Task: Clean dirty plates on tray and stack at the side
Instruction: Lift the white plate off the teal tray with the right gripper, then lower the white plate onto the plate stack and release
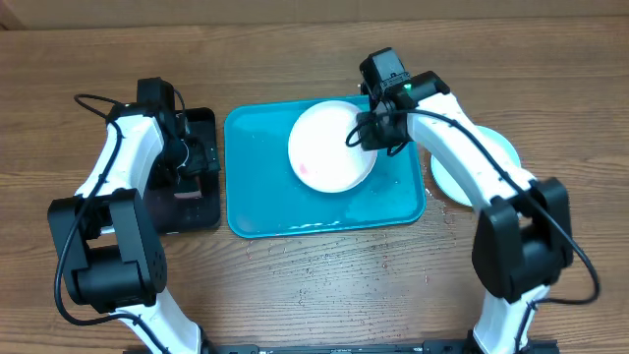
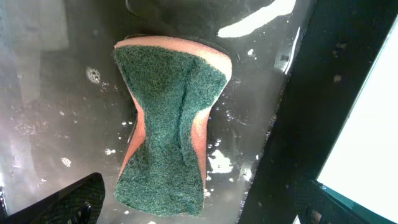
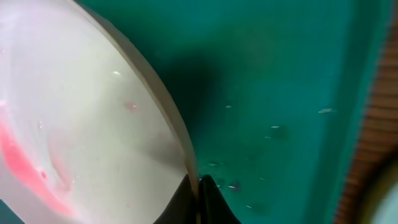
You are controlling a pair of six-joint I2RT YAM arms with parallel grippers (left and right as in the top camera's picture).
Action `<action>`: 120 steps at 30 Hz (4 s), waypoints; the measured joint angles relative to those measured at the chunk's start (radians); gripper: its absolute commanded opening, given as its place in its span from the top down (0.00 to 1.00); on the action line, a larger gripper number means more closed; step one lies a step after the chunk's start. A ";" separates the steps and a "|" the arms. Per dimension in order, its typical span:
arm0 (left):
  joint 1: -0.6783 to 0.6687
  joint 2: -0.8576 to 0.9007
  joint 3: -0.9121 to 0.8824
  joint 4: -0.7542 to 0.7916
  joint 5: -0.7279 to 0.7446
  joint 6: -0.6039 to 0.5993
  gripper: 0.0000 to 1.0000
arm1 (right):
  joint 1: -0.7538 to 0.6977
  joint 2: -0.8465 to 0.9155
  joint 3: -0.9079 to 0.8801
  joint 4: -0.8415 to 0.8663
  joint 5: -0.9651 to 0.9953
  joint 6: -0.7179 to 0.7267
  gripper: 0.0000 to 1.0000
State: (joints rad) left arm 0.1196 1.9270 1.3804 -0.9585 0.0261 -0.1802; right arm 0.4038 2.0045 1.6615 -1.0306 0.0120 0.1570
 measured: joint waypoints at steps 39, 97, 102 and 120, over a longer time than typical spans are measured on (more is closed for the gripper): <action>0.000 0.000 0.000 0.012 0.000 0.000 0.00 | 0.321 -0.091 0.003 0.148 1.191 0.014 0.96; 0.000 0.000 0.000 0.013 0.000 0.000 0.00 | -0.729 -0.095 -0.246 -0.134 -0.142 0.286 0.83; 0.000 0.000 0.000 -0.002 0.000 0.000 0.00 | -0.729 -0.095 -0.248 -0.153 -0.146 0.259 0.00; -0.031 -0.145 0.064 -0.039 0.046 0.000 0.00 | -0.505 -0.293 -0.250 0.020 -0.291 -0.005 0.00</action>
State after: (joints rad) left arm 0.0891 1.7821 1.4448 -0.9970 0.0719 -0.1799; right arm -0.1017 1.7115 1.4117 -1.0107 -0.2790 0.1516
